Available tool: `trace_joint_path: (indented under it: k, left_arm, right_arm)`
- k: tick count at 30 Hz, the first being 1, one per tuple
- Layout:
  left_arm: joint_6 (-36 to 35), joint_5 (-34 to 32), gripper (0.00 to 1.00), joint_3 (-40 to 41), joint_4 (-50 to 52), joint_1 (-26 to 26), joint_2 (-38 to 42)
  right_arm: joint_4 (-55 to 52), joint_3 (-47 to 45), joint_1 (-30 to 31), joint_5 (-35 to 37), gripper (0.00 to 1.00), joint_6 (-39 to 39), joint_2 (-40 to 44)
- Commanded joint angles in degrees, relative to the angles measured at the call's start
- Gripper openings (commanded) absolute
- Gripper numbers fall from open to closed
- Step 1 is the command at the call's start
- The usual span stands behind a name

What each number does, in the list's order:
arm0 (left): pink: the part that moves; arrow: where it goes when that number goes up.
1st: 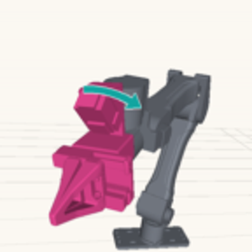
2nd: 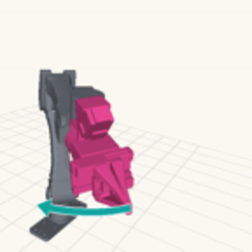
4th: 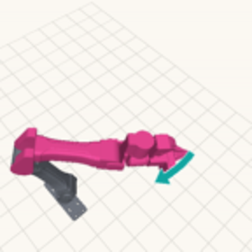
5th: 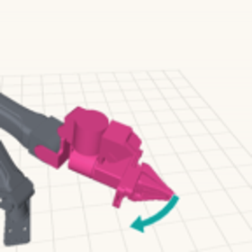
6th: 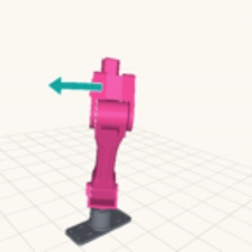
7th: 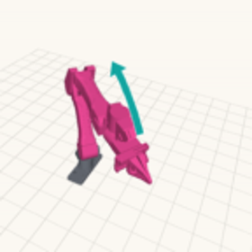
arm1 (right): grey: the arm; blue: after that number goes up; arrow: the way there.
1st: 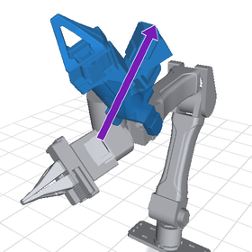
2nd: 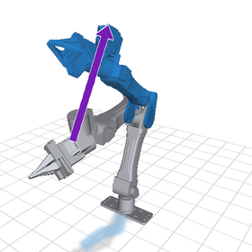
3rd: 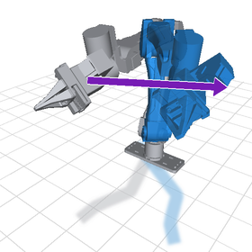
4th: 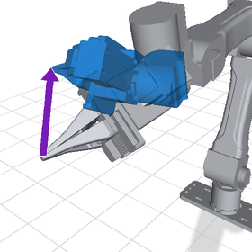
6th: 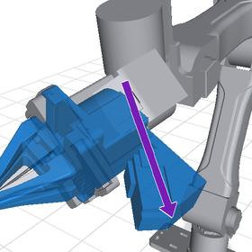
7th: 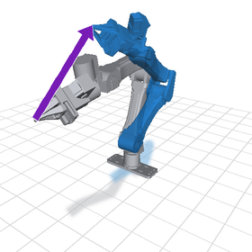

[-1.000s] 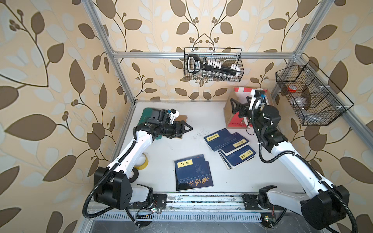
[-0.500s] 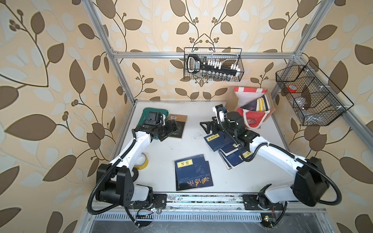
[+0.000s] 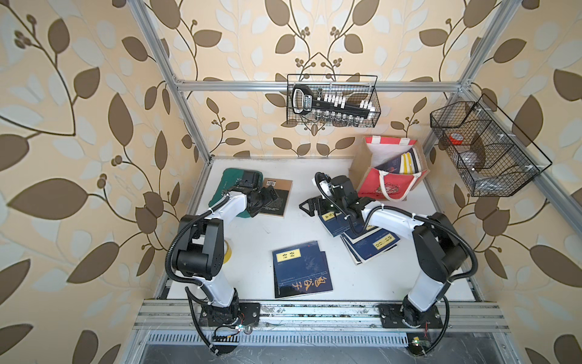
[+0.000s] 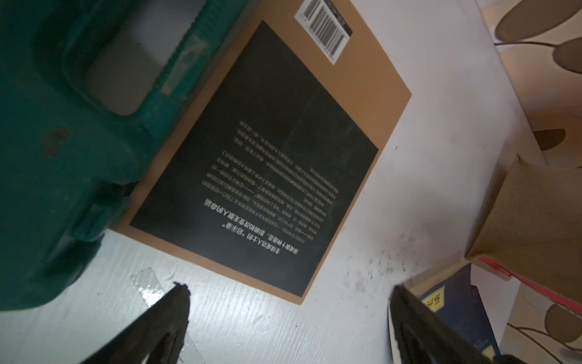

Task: Put the books into the canvas bag
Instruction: Pick up the book from the center of the board.

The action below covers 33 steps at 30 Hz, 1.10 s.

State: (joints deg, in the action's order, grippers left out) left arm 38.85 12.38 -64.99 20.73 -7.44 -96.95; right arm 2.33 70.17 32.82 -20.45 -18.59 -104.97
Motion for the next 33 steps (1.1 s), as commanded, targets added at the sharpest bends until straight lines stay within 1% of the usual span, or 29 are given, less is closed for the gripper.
trace_joint_path:
  k: [1, 4, 7, 11, 15, 17, 21, 25, 27, 33]
  left_arm:
    - [3.51, -3.63, 0.99, 0.39, -1.32, -0.04, 1.59]
    - [4.54, -5.71, 0.99, 2.81, -0.59, -0.01, 3.89]
    - [4.39, -4.91, 0.99, 3.88, 0.61, 0.06, 5.03]
    - [3.74, -2.85, 0.99, 5.77, 1.57, 0.06, 6.03]
    - [3.10, 1.47, 0.99, 9.11, -1.45, 0.06, 7.22]
    - [2.41, 3.16, 0.99, 9.23, -0.90, 0.06, 6.74]
    - [2.06, 3.63, 0.99, 10.75, -1.10, 0.06, 7.50]
    - [1.62, 4.31, 0.99, 11.71, -2.45, 0.06, 6.78]
    - [1.33, 4.02, 0.99, 11.06, -1.94, 0.06, 5.86]
    - [1.47, 3.94, 0.99, 11.37, -2.46, 0.06, 5.46]
  right_arm:
    - [-1.37, 8.42, -0.91, -4.77, 0.98, 1.04, -7.11]
    - [-4.25, 19.62, -2.10, -5.94, 0.98, 1.53, -16.48]
    - [-5.88, 30.21, -3.64, -5.23, 0.98, 1.36, -25.27]
    - [-7.69, 45.03, -6.67, -9.76, 0.98, -1.69, -36.86]
    - [-7.31, 55.06, -8.42, -15.20, 0.98, -3.52, -44.74]
    - [-6.12, 57.72, -9.02, -17.89, 0.98, -4.43, -47.26]
    - [-1.90, 59.73, -9.72, -22.78, 0.98, -6.64, -50.78]
    - [-0.81, 66.27, -10.02, -28.32, 0.98, -9.99, -56.51]
    - [-0.08, 68.50, -10.09, -29.08, 0.98, -11.52, -58.35]
    - [4.22, 69.51, -9.66, -30.86, 0.99, -15.01, -60.64]
